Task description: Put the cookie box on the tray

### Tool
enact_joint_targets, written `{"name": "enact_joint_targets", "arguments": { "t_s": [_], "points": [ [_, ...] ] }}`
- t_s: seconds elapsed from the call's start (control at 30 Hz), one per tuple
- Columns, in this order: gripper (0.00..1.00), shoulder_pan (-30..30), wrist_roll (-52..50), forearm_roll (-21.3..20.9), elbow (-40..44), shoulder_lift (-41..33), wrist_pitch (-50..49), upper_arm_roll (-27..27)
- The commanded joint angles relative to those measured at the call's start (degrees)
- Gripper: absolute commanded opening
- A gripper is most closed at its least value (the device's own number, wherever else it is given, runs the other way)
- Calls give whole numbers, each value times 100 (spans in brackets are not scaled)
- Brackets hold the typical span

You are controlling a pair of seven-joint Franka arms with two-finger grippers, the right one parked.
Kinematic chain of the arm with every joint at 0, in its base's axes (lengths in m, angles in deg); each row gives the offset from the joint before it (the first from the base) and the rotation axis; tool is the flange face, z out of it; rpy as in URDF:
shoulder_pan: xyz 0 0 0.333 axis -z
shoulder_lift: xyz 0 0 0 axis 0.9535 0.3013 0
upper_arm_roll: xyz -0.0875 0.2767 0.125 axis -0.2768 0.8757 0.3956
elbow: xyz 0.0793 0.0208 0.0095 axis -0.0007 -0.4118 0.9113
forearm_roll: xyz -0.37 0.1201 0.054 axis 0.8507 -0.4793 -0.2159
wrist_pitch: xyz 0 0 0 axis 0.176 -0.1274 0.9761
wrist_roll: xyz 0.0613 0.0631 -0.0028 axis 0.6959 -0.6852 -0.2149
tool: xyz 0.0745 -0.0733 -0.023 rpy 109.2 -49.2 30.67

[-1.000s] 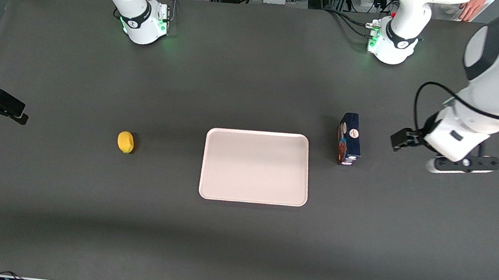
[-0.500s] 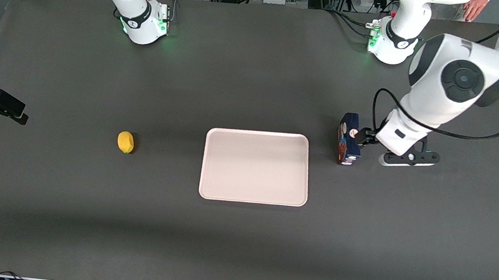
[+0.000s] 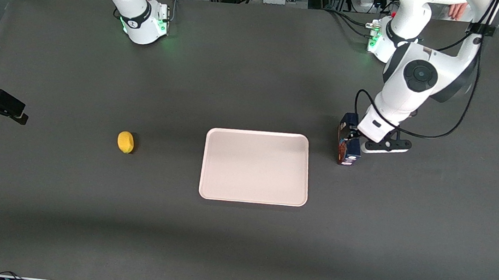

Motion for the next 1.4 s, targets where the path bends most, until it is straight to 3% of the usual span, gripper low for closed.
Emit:
{"name": "enact_joint_targets", "arguments": {
  "t_s": [0.0, 0.23, 0.57, 1.37],
  "points": [
    [98, 54, -607, -52, -562, -268, 397, -244],
    [98, 45, -784, -131, -790, -110, 774, -359],
    [98, 1, -775, -614, -843, 171, 1030, -315],
    [94, -8, -722, -861, -949, 778, 1741, -43]
  ]
}}
